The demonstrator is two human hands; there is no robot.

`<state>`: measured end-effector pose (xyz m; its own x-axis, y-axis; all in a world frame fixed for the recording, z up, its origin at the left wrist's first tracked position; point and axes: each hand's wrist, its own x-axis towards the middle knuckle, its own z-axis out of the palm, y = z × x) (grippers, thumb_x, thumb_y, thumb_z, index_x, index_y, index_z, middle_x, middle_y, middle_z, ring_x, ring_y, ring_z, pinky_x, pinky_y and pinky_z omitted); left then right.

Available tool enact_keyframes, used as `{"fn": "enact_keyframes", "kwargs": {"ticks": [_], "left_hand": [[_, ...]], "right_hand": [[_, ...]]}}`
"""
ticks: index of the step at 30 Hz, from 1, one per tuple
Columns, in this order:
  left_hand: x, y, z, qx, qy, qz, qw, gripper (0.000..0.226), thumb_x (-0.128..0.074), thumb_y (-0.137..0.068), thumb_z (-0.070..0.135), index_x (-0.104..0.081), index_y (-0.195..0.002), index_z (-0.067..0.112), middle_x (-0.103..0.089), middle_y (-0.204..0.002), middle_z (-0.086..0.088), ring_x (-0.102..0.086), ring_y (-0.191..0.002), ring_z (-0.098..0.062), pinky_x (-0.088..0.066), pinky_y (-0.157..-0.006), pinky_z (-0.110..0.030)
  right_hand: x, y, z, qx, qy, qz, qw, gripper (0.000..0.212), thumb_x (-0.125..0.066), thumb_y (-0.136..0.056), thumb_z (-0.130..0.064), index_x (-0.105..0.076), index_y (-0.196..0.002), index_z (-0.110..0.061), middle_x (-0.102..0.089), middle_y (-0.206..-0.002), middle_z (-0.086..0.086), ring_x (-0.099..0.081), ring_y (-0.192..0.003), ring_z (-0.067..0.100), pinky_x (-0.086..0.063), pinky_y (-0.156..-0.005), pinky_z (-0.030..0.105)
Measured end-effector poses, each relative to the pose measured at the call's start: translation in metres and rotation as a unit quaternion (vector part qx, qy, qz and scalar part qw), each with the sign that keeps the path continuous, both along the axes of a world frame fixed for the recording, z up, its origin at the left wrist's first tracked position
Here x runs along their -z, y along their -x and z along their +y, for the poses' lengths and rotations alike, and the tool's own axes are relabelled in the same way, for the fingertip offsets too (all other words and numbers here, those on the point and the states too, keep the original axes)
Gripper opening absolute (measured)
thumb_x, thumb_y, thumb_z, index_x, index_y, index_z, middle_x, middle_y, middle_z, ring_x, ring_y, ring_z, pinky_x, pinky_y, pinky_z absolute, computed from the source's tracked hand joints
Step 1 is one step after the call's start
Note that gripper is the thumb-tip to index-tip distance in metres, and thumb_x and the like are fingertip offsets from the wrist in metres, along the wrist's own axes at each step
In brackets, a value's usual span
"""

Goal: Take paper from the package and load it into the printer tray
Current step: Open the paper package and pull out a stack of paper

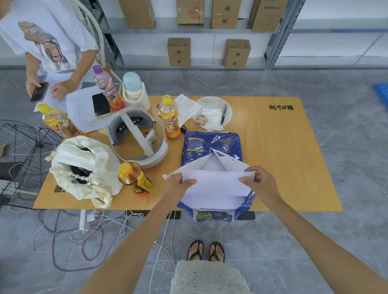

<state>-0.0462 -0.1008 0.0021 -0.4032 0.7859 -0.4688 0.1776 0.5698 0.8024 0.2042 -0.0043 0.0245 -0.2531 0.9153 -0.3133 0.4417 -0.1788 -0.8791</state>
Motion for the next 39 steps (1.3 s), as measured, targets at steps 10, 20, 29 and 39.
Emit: {"fn": "enact_keyframes", "kwargs": {"ticks": [10, 20, 29, 39], "left_hand": [[-0.064, -0.002, 0.03, -0.041, -0.102, -0.015, 0.994, 0.014, -0.068, -0.084, 0.026, -0.063, -0.071, 0.029, -0.067, -0.079, -0.003, -0.06, -0.074, -0.018, -0.048, -0.07, -0.035], [-0.089, 0.002, 0.055, -0.043, -0.175, 0.016, 0.984, 0.034, -0.067, -0.071, 0.05, -0.056, -0.076, 0.019, -0.052, -0.071, -0.007, -0.048, -0.066, -0.018, -0.037, -0.059, -0.034], [-0.159, 0.008, 0.075, -0.078, -0.28, -0.133, 0.948, 0.011, -0.064, -0.087, 0.024, -0.067, -0.085, 0.014, -0.068, -0.091, -0.009, -0.065, -0.084, -0.022, -0.053, -0.08, -0.039], [-0.112, 0.014, 0.059, 0.151, 0.003, -0.221, 0.964, 0.046, -0.067, -0.085, 0.017, -0.054, -0.129, 0.018, -0.065, -0.117, 0.005, -0.06, -0.114, -0.015, -0.051, -0.09, -0.027]], "right_hand": [[-0.014, 0.003, 0.004, -0.053, 0.118, 0.105, 0.986, 0.023, -0.067, -0.082, -0.003, -0.064, -0.105, -0.009, -0.069, -0.097, -0.003, -0.068, -0.074, -0.006, -0.051, -0.063, 0.009], [-0.03, -0.001, 0.022, -0.074, 0.103, 0.129, 0.983, 0.03, -0.072, -0.08, -0.012, -0.068, -0.109, -0.004, -0.071, -0.109, 0.003, -0.068, -0.097, 0.015, -0.055, -0.074, 0.017], [-0.058, 0.014, 0.04, -0.041, 0.035, 0.136, 0.989, 0.05, -0.075, -0.076, -0.035, -0.063, -0.087, 0.013, -0.056, -0.113, 0.04, -0.058, -0.098, 0.051, -0.052, -0.077, 0.055], [-0.079, 0.019, 0.045, 0.001, 0.035, 0.206, 0.978, 0.013, -0.067, -0.084, -0.014, -0.072, -0.096, -0.013, -0.074, -0.096, 0.0, -0.069, -0.091, 0.02, -0.055, -0.083, 0.036]]}}
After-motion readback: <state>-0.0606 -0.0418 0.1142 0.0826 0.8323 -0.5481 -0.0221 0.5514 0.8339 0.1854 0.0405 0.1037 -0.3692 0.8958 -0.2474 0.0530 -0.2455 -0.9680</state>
